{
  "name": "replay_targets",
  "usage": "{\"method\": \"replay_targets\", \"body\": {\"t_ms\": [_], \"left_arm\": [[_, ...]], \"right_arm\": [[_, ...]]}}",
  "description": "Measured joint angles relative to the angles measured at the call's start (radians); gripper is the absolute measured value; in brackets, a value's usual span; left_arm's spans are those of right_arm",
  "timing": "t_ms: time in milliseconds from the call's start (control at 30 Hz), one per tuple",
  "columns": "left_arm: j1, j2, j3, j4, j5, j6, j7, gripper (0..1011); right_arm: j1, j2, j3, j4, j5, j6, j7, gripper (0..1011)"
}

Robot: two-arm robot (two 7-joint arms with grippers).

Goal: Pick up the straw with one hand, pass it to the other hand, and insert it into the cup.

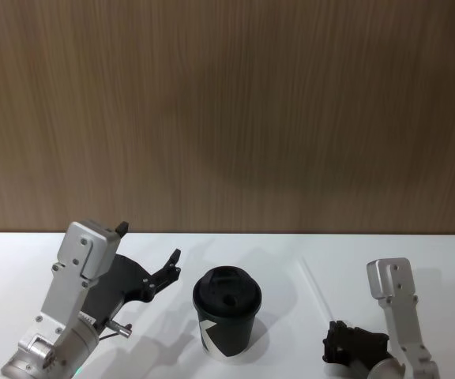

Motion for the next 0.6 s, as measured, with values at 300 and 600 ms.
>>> {"method": "replay_targets", "body": {"t_ms": [300,600], "left_arm": [[0.0,0.0,0.0,0.0,0.0,0.0,0.0,1003],[0.0,0.0,0.0,0.0,0.0,0.0,0.0,1003]], "right_arm": [[0.0,-0.001,0.0,0.0,0.0,0.001,0.0,4],[-0.002,-0.002,0.004,0.0,-0.001,-0.01,0.0,0]]}}
